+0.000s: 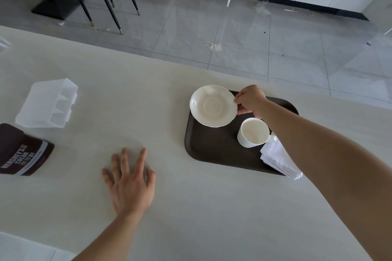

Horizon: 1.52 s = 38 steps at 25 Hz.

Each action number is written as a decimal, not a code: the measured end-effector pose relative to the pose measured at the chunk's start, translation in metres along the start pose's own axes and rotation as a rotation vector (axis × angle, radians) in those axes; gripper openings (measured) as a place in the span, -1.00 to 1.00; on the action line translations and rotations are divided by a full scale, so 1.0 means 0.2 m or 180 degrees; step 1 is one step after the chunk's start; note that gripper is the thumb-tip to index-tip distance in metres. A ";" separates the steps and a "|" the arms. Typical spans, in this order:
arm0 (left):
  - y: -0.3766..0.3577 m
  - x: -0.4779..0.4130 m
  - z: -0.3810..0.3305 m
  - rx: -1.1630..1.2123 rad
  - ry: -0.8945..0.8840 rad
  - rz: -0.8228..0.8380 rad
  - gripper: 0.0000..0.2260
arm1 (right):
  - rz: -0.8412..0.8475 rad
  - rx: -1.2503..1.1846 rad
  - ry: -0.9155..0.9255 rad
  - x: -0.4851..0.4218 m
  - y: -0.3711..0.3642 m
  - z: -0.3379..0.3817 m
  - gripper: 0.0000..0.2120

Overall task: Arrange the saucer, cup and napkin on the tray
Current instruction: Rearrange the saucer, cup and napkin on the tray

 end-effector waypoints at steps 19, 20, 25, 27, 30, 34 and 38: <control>0.00 0.00 0.00 0.0032 0.0004 -0.0015 -0.47 | 0.0004 0.0141 0.0536 0.21 0.22 -0.15 -0.87; -0.01 0.00 0.01 0.0027 0.0008 -0.0020 -0.47 | -0.0074 0.0215 0.0599 0.25 0.25 -0.18 -0.85; -0.01 0.00 0.00 0.0014 0.0015 0.0041 -0.47 | -0.0299 0.1037 0.1104 0.49 0.41 -0.37 -0.86; 0.00 0.00 0.00 -0.0002 0.0030 0.0072 -0.47 | -0.0197 0.1218 0.1149 0.55 0.42 -0.43 -0.90; 0.01 0.01 -0.01 -0.0026 0.0027 0.0114 -0.47 | -0.0108 0.1356 0.1104 0.59 0.40 -0.46 -0.91; 0.02 0.01 -0.01 0.0022 0.0019 0.0121 -0.46 | -0.0187 0.1439 0.1290 0.60 0.37 -0.48 -0.90; 0.04 0.02 -0.02 0.0070 0.0020 0.0152 -0.45 | -0.0415 0.1729 0.1527 0.60 0.33 -0.48 -0.91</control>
Point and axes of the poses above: each hand's wrist, its own x-axis away from the middle knuckle, its own y-axis out of the back of the hand, z = x × y, the point moved 2 cm from there along -x, towards the middle knuckle, and after that the axes turned 4 degrees about y, right-handed, at the moved point
